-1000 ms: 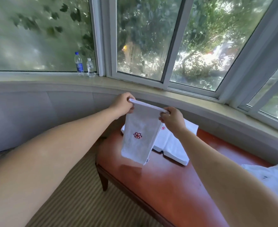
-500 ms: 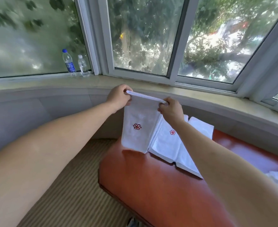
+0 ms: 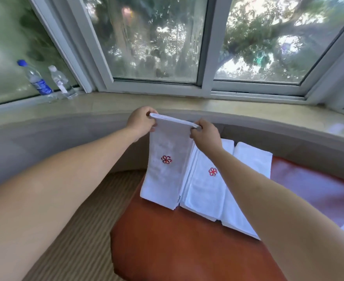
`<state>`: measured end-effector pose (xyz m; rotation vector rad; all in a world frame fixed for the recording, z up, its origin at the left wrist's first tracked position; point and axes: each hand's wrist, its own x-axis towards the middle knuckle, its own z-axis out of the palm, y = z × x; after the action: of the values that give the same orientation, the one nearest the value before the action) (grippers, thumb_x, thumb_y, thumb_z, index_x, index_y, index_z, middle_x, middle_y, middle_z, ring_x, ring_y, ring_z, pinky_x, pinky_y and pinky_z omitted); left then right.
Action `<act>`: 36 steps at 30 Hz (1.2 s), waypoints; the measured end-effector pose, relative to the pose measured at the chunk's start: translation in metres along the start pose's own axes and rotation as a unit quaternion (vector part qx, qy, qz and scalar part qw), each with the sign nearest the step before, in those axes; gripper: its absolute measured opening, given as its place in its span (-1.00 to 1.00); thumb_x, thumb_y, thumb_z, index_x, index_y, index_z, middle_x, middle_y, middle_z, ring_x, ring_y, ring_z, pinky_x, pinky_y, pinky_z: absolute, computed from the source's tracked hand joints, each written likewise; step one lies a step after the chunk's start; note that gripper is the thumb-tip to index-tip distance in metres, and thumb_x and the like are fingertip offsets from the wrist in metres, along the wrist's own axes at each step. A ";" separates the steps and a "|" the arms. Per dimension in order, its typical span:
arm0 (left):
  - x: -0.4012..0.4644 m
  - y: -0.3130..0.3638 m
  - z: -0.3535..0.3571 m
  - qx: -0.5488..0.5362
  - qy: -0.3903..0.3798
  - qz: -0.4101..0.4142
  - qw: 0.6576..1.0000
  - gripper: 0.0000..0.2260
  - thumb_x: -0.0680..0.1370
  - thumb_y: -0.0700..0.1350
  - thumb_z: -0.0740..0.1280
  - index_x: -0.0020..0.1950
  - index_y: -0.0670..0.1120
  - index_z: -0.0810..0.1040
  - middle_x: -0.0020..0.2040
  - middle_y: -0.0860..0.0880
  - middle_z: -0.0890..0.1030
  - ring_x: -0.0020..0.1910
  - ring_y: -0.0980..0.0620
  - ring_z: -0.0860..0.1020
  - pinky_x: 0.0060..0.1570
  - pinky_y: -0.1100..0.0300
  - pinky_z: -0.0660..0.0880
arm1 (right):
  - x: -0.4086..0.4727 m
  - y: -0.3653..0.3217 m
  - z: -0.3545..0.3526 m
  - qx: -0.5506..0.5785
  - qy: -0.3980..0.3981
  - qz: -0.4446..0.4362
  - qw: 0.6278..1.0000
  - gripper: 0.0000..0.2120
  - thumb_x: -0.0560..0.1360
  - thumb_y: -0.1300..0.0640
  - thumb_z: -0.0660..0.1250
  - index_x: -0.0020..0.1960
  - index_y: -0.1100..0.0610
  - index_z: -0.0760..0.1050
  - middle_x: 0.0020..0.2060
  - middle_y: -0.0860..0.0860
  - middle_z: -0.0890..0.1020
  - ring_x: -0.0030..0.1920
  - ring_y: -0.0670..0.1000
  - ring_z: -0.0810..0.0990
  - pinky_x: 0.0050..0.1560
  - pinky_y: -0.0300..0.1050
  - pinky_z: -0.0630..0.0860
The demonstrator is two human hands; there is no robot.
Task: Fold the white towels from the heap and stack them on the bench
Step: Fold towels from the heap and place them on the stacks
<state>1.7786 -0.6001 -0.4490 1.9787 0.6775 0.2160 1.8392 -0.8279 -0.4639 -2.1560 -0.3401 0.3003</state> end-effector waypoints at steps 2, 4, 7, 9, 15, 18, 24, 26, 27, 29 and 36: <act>0.024 -0.004 0.012 0.007 -0.011 -0.007 1.000 -0.79 0.59 -0.30 0.30 -0.08 -0.02 0.62 -0.06 -0.05 0.70 -0.15 -0.02 0.73 -0.13 0.02 0.70 | 0.021 0.011 0.005 -0.005 0.008 0.013 1.000 -0.84 0.53 0.16 0.23 0.01 0.02 0.57 -0.18 -0.04 0.67 -0.21 -0.09 0.58 -0.36 -0.19 0.37; 0.047 -0.009 0.026 0.015 -0.025 -0.011 1.000 -0.80 0.60 -0.29 0.30 -0.06 -0.01 0.62 -0.05 -0.04 0.70 -0.16 0.00 0.73 -0.13 0.04 0.70 | 0.042 0.024 0.009 -0.010 0.012 0.028 0.999 -0.83 0.53 0.17 0.23 0.02 0.04 0.58 -0.18 -0.06 0.66 -0.21 -0.13 0.57 -0.35 -0.20 0.37; 0.080 -0.021 0.047 0.027 -0.047 -0.015 0.998 -0.81 0.61 -0.28 0.30 -0.04 0.00 0.62 -0.04 -0.02 0.70 -0.18 0.06 0.72 -0.17 0.10 0.70 | 0.069 0.045 0.018 -0.009 0.014 0.053 0.998 -0.82 0.52 0.18 0.22 0.03 0.06 0.59 -0.17 -0.05 0.66 -0.19 -0.10 0.58 -0.34 -0.20 0.38; 0.101 -0.029 0.061 0.028 -0.066 -0.021 0.997 -0.80 0.61 -0.28 0.29 -0.04 -0.01 0.61 -0.02 -0.04 0.69 -0.18 0.06 0.72 -0.21 0.14 0.69 | 0.086 0.058 0.024 -0.007 0.017 0.072 0.997 -0.81 0.53 0.18 0.22 0.05 0.06 0.59 -0.16 -0.05 0.66 -0.18 -0.10 0.58 -0.33 -0.19 0.39; 0.160 -0.064 0.094 0.059 -0.118 -0.033 0.991 -0.83 0.62 -0.23 0.30 -0.02 0.02 0.60 -0.03 -0.02 0.69 -0.13 0.00 0.72 -0.09 -0.02 0.70 | 0.137 0.093 0.049 -0.018 0.013 0.122 0.992 -0.81 0.56 0.17 0.22 0.09 0.05 0.57 -0.18 -0.07 0.63 -0.18 -0.06 0.59 -0.30 -0.17 0.45; 0.184 -0.084 0.107 0.069 -0.126 -0.042 0.989 -0.83 0.63 -0.23 0.28 -0.01 0.03 0.59 -0.02 -0.01 0.69 -0.13 0.03 0.71 -0.10 -0.01 0.70 | 0.160 0.109 0.065 -0.019 0.009 0.131 0.991 -0.80 0.56 0.17 0.21 0.09 0.04 0.57 -0.17 -0.07 0.64 -0.16 -0.03 0.60 -0.31 -0.18 0.40; 0.216 -0.116 0.132 0.109 -0.131 -0.017 0.985 -0.82 0.64 -0.20 0.23 0.10 0.01 0.59 -0.05 0.03 0.69 -0.09 0.05 0.69 -0.03 0.03 0.64 | 0.193 0.138 0.092 -0.046 0.029 0.146 0.988 -0.75 0.61 0.17 0.17 0.19 0.09 0.57 -0.10 -0.03 0.63 -0.19 -0.07 0.55 -0.30 -0.18 0.41; 0.219 -0.125 0.141 0.101 -0.130 -0.006 0.986 -0.79 0.65 -0.18 0.24 0.21 0.02 0.58 0.09 0.03 0.67 0.04 0.04 0.65 0.02 0.08 0.58 | 0.196 0.146 0.100 -0.037 0.032 0.161 0.986 -0.70 0.62 0.17 0.14 0.26 0.07 0.54 -0.05 -0.02 0.64 -0.15 -0.04 0.58 -0.29 -0.17 0.43; 0.219 -0.130 0.145 0.095 -0.134 -0.005 0.986 -0.75 0.66 -0.16 0.24 0.30 0.03 0.55 0.20 0.04 0.64 0.12 0.05 0.61 0.07 0.11 0.54 | 0.196 0.150 0.104 -0.028 0.030 0.166 0.985 -0.68 0.63 0.16 0.14 0.32 0.05 0.51 0.03 -0.03 0.64 -0.05 0.00 0.61 -0.18 -0.15 0.50; 0.218 -0.140 0.150 0.075 -0.165 -0.018 0.983 -0.65 0.66 -0.14 0.25 0.45 0.05 0.46 0.38 0.05 0.53 0.22 0.08 0.56 0.19 0.11 0.52 | 0.192 0.159 0.112 -0.013 0.022 0.161 0.987 -0.59 0.65 0.16 0.18 0.48 0.01 0.39 0.36 -0.03 0.51 0.29 0.01 0.52 0.19 -0.17 0.46; 0.190 -0.180 0.151 0.242 -0.325 0.022 0.914 -0.52 0.66 -0.09 0.30 0.58 0.04 0.32 0.65 0.00 0.14 0.58 0.01 0.22 0.39 0.23 0.23 | 0.153 0.185 0.136 -0.113 -0.087 0.141 0.980 -0.46 0.60 0.13 0.29 0.56 -0.01 0.30 0.54 -0.02 0.33 0.47 0.03 0.39 0.29 -0.17 0.36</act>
<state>1.9336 -0.5480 -0.7033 2.3421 0.2531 -0.6245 1.9606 -0.7739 -0.7057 -2.4104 -0.1707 0.6401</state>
